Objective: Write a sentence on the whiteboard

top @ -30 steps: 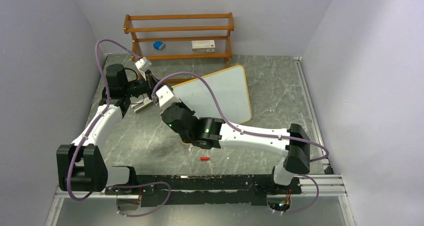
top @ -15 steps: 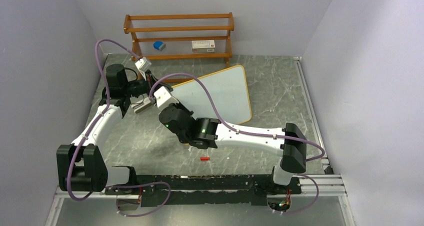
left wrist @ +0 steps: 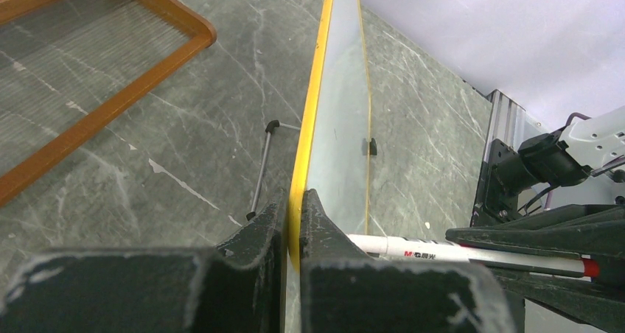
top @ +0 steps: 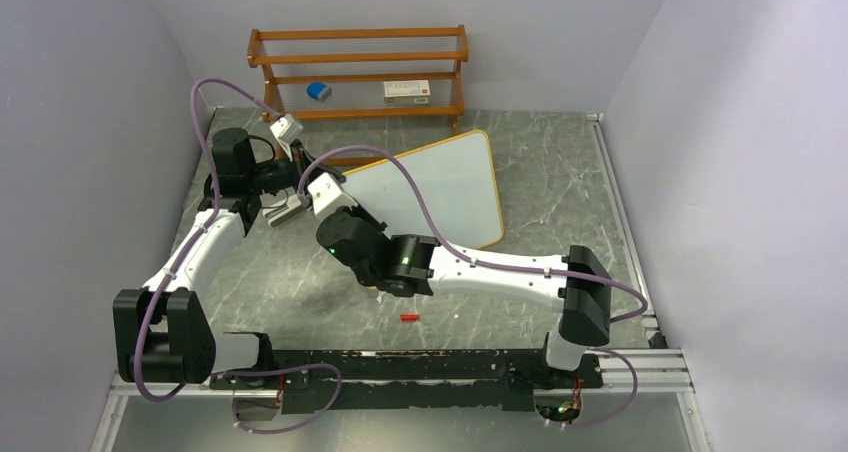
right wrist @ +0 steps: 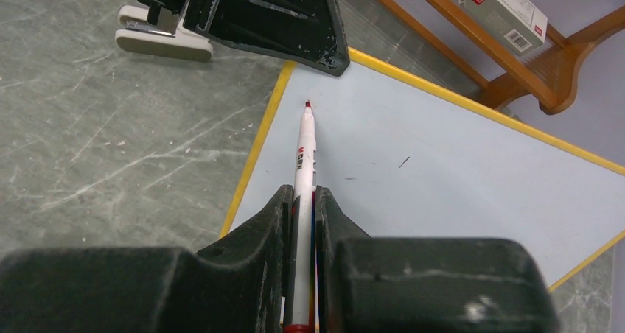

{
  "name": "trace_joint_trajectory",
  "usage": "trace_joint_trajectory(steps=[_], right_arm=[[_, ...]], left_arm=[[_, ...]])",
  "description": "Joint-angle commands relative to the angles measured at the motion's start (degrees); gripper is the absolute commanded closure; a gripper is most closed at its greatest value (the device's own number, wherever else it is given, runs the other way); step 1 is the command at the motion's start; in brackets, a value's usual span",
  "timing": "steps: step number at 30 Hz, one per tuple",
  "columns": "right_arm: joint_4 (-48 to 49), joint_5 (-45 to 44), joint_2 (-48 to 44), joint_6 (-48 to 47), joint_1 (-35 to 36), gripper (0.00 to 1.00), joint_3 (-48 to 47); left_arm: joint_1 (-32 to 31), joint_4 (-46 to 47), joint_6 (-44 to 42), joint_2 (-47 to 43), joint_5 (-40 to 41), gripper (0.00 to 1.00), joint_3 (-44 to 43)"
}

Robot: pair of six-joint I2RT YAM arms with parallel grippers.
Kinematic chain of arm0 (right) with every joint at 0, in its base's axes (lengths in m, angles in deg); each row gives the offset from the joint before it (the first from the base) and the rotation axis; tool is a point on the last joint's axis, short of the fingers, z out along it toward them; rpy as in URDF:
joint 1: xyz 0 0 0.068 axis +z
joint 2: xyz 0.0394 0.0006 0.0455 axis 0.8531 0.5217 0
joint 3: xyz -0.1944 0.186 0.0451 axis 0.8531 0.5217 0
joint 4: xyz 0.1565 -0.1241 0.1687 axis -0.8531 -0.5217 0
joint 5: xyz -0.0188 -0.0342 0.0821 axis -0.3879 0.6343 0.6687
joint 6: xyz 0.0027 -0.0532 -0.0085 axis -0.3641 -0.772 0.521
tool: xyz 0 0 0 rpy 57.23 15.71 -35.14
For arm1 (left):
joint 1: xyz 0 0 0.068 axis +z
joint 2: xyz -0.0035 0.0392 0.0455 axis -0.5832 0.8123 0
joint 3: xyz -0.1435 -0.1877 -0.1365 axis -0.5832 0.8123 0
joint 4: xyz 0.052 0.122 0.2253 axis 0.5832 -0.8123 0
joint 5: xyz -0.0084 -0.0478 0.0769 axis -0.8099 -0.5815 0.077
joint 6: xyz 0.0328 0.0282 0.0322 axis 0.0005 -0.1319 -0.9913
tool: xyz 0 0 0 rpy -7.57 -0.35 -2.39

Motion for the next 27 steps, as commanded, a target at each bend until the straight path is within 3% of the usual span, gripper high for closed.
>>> trace_joint_trajectory(steps=[1, 27], right_arm=[[-1.8, 0.5, 0.7, 1.4, -0.3, 1.0, -1.8], [-10.5, 4.9, 0.9, 8.2, 0.2, 1.0, -2.6]], left_arm=[[-0.7, -0.6, -1.9, -1.0, 0.2, 0.95, -0.8], [-0.7, -0.2, -1.4, -1.1, 0.2, 0.95, -0.6]])
